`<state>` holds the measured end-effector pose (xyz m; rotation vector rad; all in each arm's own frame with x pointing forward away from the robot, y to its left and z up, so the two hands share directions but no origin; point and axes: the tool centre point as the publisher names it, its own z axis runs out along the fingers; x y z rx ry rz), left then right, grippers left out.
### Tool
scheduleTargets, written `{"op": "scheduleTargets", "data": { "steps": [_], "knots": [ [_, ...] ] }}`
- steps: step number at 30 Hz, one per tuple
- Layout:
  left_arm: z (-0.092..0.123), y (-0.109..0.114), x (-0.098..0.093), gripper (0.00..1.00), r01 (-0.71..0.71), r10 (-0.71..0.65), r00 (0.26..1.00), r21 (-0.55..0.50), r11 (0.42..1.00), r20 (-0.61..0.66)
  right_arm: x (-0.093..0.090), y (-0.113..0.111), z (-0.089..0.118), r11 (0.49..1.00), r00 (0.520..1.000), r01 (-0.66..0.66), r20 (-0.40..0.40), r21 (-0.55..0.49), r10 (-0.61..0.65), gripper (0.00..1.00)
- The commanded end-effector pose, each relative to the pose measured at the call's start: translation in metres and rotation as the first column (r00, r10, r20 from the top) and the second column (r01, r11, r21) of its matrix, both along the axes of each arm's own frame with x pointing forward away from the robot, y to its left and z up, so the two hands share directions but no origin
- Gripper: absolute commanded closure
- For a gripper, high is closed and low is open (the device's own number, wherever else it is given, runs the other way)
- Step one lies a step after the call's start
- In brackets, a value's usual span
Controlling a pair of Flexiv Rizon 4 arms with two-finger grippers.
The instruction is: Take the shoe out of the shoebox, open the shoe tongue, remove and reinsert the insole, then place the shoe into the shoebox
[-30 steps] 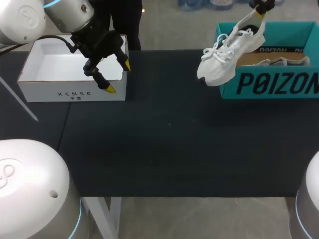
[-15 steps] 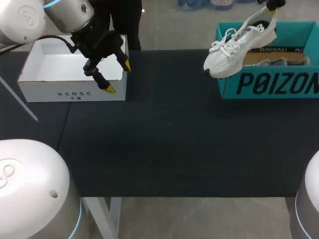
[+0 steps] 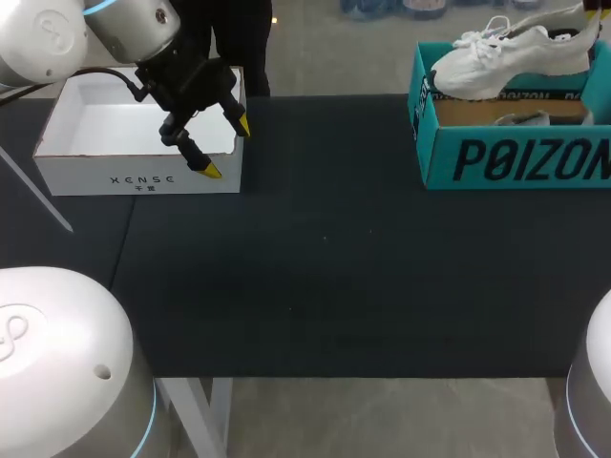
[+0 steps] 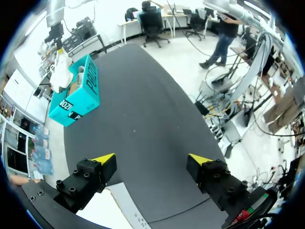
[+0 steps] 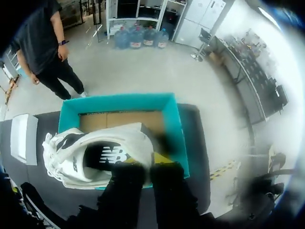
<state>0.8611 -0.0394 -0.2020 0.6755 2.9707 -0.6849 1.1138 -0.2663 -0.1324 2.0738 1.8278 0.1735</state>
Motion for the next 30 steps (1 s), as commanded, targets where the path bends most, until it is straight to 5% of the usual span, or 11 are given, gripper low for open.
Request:
{"op": "scheduleTargets", "data": {
  "steps": [1,17,30],
  "knots": [
    [0.000,0.000,0.000,0.00,0.000,0.000,1.000,0.003,1.000,0.000,0.004,-0.011,-0.006,0.999,1.000,0.030,-0.007,0.017,-0.029,1.00],
    [0.000,0.000,0.000,0.00,0.000,0.000,1.000,0.003,1.000,0.000,0.008,-0.015,-0.010,0.998,0.998,0.055,0.004,0.030,-0.055,1.00],
    [0.000,0.000,0.000,0.00,0.000,0.000,1.000,0.003,1.000,0.000,0.054,-0.034,-0.042,0.987,0.988,0.153,-0.026,0.056,-0.151,1.00]
  ]
}}
